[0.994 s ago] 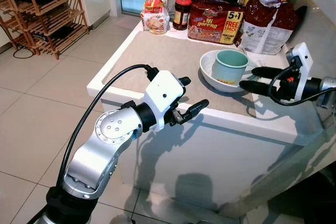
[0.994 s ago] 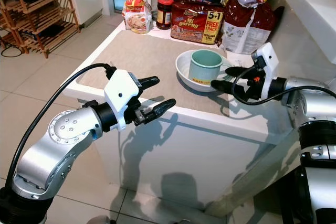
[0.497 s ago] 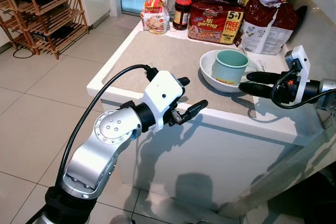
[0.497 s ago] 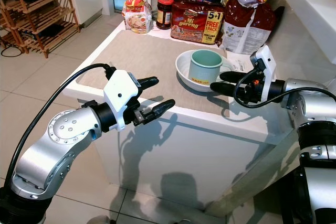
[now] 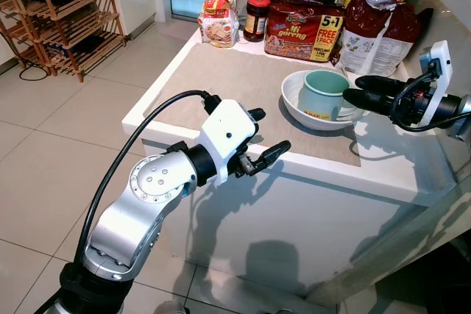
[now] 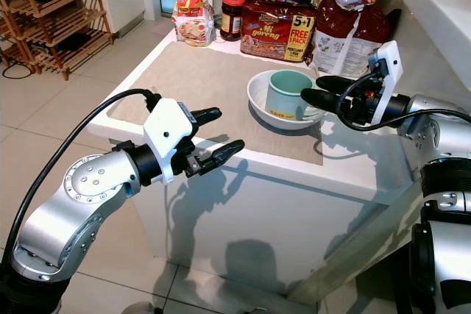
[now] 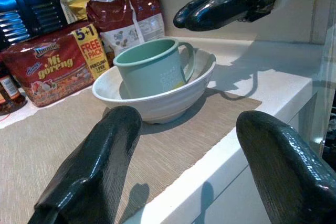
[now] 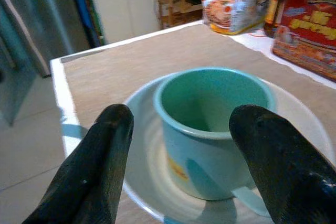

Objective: Setting the table

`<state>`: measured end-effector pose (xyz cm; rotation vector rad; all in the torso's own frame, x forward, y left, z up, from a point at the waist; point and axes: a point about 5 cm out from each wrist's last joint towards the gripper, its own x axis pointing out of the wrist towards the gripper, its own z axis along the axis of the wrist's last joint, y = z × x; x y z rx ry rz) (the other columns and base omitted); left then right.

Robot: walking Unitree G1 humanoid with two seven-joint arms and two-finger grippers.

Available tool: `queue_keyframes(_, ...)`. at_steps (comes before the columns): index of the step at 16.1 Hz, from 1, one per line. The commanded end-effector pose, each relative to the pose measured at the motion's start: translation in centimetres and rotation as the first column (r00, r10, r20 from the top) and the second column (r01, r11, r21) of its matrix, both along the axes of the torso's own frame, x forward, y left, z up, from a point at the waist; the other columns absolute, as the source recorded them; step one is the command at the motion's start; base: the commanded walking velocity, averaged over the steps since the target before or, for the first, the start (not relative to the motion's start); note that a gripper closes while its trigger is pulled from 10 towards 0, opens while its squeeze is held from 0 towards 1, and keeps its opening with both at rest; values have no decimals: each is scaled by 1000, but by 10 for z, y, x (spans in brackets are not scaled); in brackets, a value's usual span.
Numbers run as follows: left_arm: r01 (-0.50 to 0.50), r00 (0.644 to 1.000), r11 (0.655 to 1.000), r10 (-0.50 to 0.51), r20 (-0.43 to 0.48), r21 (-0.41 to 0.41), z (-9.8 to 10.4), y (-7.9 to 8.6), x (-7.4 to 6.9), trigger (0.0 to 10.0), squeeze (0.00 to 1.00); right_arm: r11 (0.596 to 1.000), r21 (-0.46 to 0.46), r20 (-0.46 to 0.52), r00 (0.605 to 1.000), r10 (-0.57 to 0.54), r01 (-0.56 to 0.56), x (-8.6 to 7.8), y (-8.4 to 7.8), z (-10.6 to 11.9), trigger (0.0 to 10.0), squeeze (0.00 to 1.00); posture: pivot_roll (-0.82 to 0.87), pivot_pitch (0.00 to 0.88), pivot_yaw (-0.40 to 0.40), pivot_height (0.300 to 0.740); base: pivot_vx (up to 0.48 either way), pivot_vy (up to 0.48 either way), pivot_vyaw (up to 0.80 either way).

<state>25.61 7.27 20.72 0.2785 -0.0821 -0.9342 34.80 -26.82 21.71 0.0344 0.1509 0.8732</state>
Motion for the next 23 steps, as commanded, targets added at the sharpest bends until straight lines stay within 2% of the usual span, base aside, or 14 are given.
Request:
queue_keyframes(1,22,1000,1000,-22,-1,3,1,-2,-3,10000,0,995,-14,49,994,-97,98,4,-10,8,10000,1000,39,0,-57,740,0,0,0)
queue_keyframes(2,27,1000,1000,-27,-3,3,1,-3,-3,10000,0,988,-17,66,986,-150,151,8,-11,8,10000,1000,41,0,-56,740,0,0,0)
queue_keyframes(4,29,1000,1000,-29,-3,4,2,-3,-4,10000,0,983,-12,67,981,-181,182,12,-11,7,10000,1000,48,4,-58,740,0,0,0)
queue_keyframes(8,22,1000,1000,-21,-7,7,3,0,-5,10000,0,987,-21,27,987,-157,158,18,-5,3,10000,1000,58,21,-63,740,0,0,0)
queue_keyframes(9,21,1000,1000,-21,-8,6,3,0,-5,10000,0,985,-23,25,985,-170,170,20,-4,2,10000,624,60,27,-63,740,0,0,0)
queue_keyframes(10,21,1000,1000,-21,-8,6,4,0,-5,10000,0,980,-29,30,980,-195,196,22,-3,1,10000,0,62,29,-64,740,0,0,0)
queue_keyframes(12,22,1000,1000,-22,-9,5,5,-1,-5,10000,0,966,-27,39,966,-255,256,26,-1,-2,10000,0,69,33,-70,740,0,0,0)
queue_keyframes(15,18,1000,1000,-18,-9,6,5,1,-6,10000,0,963,-52,15,965,-262,263,27,1,-10,10000,0,78,35,-76,740,0,0,0)
queue_keyframes(17,15,1000,1000,-15,-8,8,6,2,-6,10000,0,972,-92,-14,976,-217,215,24,3,-16,10000,0,78,35,-76,740,0,0,0)
queue_keyframes(21,13,1000,1000,-13,-2,6,7,1,-5,10000,0,988,-134,-69,994,-84,74,17,0,-13,10000,0,70,33,-76,740,0,0,0)
queue_keyframes(23,9,1000,1000,-9,1,6,8,1,-4,10000,0,989,-138,-65,996,-57,48,16,-3,-9,10000,0,70,32,-76,740,0,0,0)
